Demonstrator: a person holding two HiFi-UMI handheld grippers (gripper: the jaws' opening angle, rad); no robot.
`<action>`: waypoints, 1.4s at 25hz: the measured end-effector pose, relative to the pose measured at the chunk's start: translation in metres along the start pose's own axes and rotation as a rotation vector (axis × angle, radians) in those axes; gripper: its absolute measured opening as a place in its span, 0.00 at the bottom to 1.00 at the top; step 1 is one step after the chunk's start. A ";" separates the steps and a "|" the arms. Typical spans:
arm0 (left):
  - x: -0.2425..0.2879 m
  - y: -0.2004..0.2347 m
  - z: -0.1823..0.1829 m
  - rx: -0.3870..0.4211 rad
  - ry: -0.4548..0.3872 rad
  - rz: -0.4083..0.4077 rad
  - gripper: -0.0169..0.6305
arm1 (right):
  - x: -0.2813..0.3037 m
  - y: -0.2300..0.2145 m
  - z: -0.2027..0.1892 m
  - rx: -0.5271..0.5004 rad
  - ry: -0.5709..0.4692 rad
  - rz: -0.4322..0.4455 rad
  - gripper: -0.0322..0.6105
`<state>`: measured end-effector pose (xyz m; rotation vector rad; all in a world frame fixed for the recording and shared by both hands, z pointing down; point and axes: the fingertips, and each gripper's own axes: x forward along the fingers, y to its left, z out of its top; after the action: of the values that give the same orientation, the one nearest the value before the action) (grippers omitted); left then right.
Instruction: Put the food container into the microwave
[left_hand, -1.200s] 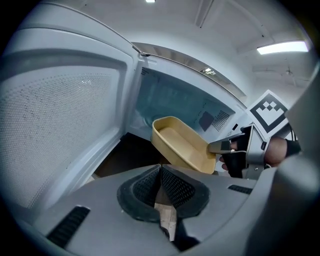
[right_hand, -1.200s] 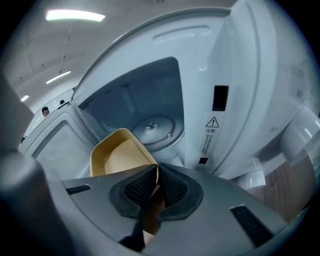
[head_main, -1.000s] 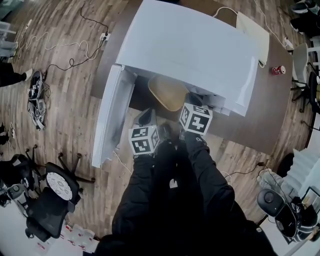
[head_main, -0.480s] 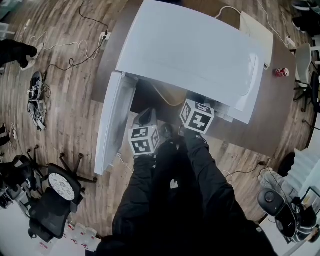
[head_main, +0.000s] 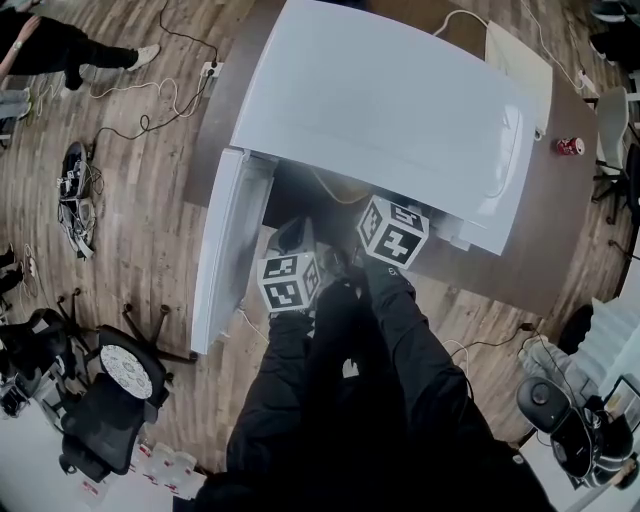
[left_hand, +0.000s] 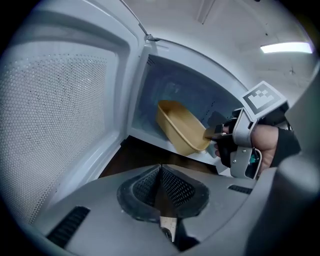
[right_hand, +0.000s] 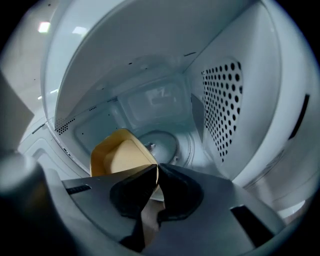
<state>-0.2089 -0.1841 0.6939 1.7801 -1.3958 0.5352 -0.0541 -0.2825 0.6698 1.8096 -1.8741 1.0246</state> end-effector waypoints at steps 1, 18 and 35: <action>0.000 0.001 0.000 -0.001 0.001 0.001 0.08 | 0.001 0.001 0.003 0.003 -0.008 0.000 0.11; -0.003 0.009 -0.010 -0.014 0.011 0.015 0.08 | 0.009 0.003 0.016 0.013 -0.112 -0.021 0.11; -0.006 0.006 -0.009 -0.010 -0.003 0.007 0.08 | 0.005 0.009 0.017 -0.020 -0.135 0.017 0.22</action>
<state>-0.2156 -0.1738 0.6964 1.7688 -1.4047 0.5285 -0.0594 -0.2985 0.6591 1.8970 -1.9726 0.9064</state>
